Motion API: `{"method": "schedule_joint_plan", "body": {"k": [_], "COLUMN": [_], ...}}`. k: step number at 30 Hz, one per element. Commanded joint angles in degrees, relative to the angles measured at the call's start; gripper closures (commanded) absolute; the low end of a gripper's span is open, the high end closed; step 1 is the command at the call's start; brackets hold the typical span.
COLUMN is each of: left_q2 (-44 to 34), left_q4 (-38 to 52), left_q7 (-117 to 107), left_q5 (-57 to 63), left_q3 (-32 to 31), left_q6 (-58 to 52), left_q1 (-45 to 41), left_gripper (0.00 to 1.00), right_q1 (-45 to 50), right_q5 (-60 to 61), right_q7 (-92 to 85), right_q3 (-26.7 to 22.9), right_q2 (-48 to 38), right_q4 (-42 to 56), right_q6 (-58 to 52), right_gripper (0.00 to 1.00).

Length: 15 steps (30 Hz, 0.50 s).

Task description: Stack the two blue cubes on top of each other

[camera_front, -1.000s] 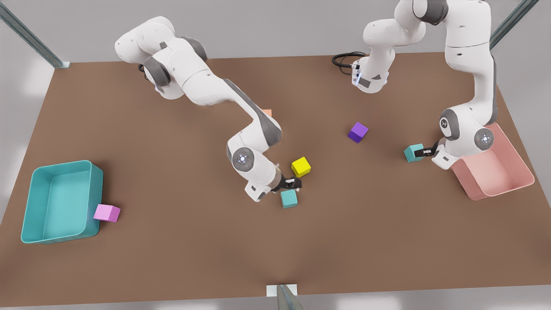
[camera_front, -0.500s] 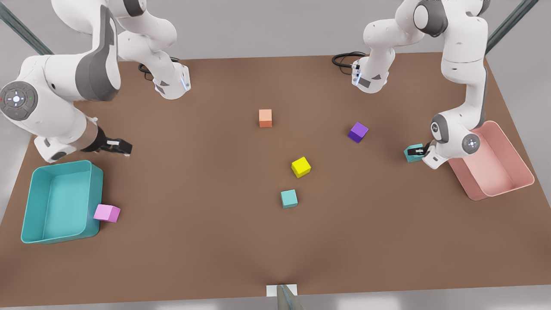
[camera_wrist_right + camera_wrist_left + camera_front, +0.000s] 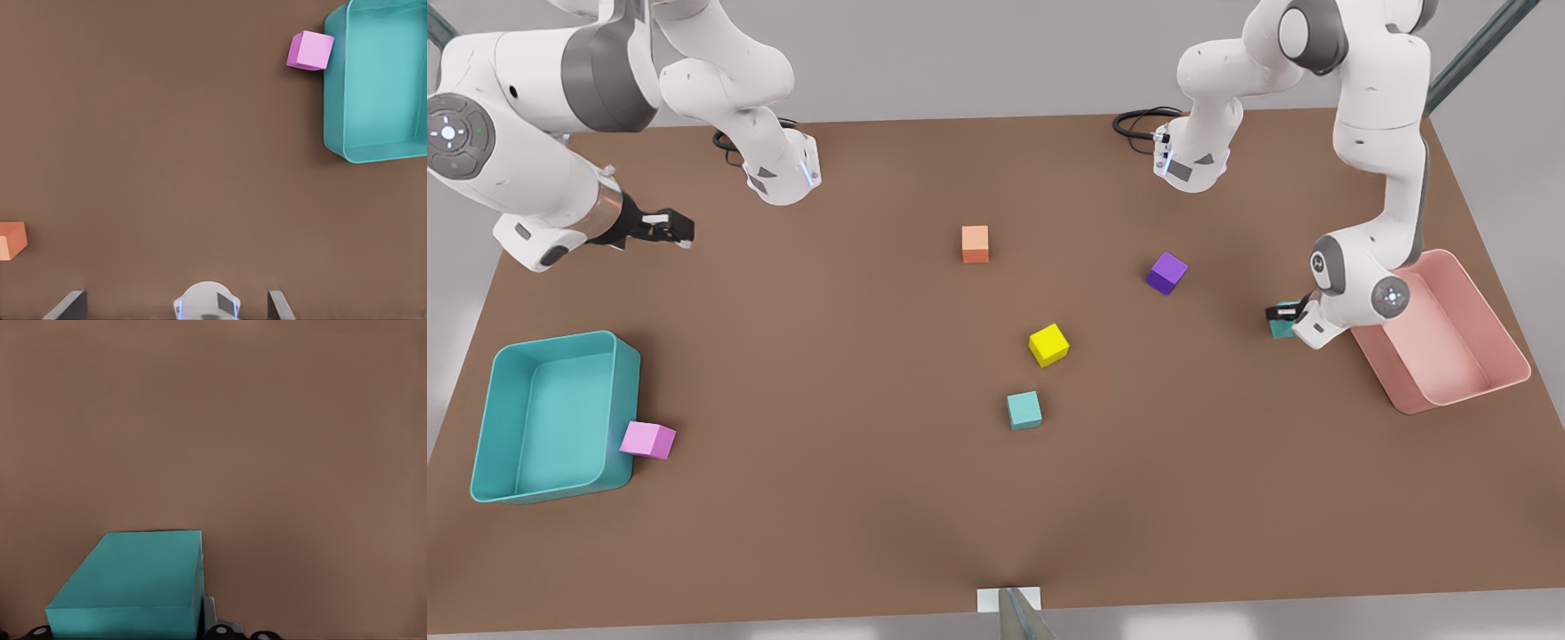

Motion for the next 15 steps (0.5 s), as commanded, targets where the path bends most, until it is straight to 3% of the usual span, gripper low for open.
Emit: {"method": "schedule_joint_plan", "body": {"k": [1, 3, 4, 5, 7, 8, 10, 15], "left_q2": [-1.7, -1.7, -2.9, -2.4, 2.5, 5.0, 12.5, 26.9], "left_q4": [0.7, 3.3, 7.5, 14.7, 25.0, 30.1, 41.7, 59.7], "left_q7": [3.1, 2.2, -6.9, -18.6, -36.6, -42.3, -52.6, -65.1], "left_q5": [-1.1, -1.2, -1.3, -1.2, -1.2, -1.1, -1.2, -0.8], "left_q3": [-0.5, -1.4, -1.4, -7.0, -17.4, -19.8, -20.2, -20.3], "left_q6": [-0.5, -1.1, -7.7, -16.5, -21.0, -22.7, -24.1, -23.6], "left_q1": [-0.9, -4.0, -9.4, -11.0, -11.6, -13.3, -22.4, -32.2], "left_gripper": [0.51, 0.51, 0.50, 0.50, 0.50, 0.50, 0.50, 0.50], "right_q1": [0.6, 0.6, 0.6, 0.6, 0.6, 0.6, 0.6, 0.7], "right_q5": [0.0, 0.1, 0.0, 0.0, -0.1, -0.1, -0.3, -0.4], "right_q7": [-4.7, -4.9, -4.9, -4.9, -4.9, -4.9, -5.0, -5.0], "right_q3": [-0.3, -0.4, -0.4, -0.4, -0.4, -0.4, -0.5, -0.5], "right_q2": [-0.1, -0.1, -0.1, -0.1, -0.1, -0.1, -0.1, -0.2], "right_q4": [-0.3, -0.4, -0.4, -0.4, -0.3, -0.3, -0.3, -0.8], "right_q6": [-1.2, -1.2, -1.2, -1.2, -1.1, -1.1, -0.5, 0.3], "right_gripper": [0.00, 0.00, 0.00, 0.00, 0.00, 0.00, 0.00, 0.00]}}
